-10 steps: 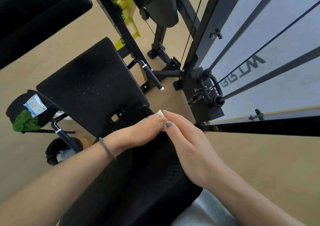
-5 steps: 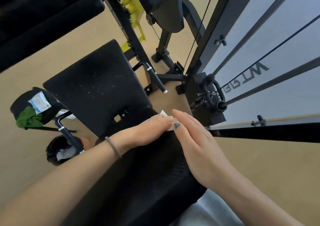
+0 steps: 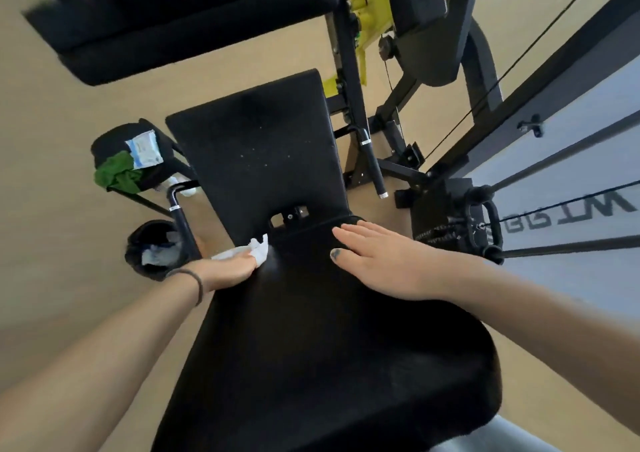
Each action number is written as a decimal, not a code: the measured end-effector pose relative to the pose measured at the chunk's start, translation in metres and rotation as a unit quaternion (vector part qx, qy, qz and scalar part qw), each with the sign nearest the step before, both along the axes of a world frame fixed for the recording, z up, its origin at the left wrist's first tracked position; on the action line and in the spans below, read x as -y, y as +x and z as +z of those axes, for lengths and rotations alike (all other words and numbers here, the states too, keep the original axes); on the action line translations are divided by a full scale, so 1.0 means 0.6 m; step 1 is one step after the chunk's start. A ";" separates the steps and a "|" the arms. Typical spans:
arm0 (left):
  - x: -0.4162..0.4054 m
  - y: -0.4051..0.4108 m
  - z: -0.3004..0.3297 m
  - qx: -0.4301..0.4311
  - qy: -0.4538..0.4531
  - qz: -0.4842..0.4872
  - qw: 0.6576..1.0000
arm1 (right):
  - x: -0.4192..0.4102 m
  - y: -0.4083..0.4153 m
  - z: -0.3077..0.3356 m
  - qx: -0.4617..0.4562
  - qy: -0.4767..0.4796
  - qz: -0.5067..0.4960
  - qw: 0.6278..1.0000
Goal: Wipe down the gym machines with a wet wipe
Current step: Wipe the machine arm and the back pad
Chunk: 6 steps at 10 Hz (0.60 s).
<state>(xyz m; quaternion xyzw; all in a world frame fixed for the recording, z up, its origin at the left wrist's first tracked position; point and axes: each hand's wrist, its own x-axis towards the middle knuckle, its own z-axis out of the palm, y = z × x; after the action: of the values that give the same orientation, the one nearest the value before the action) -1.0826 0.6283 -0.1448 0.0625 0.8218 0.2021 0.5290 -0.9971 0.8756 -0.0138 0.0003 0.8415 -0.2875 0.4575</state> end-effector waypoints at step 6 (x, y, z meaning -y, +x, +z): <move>0.049 0.141 0.190 0.076 0.232 0.150 0.958 | 0.111 -0.031 -0.038 0.094 -0.173 0.162 0.967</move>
<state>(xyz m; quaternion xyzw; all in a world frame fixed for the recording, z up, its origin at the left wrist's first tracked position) -0.9979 0.5987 -0.0308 0.0438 0.7095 0.4688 0.5244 -1.0157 0.8088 -0.0367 -0.1881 0.7210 -0.3489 0.5684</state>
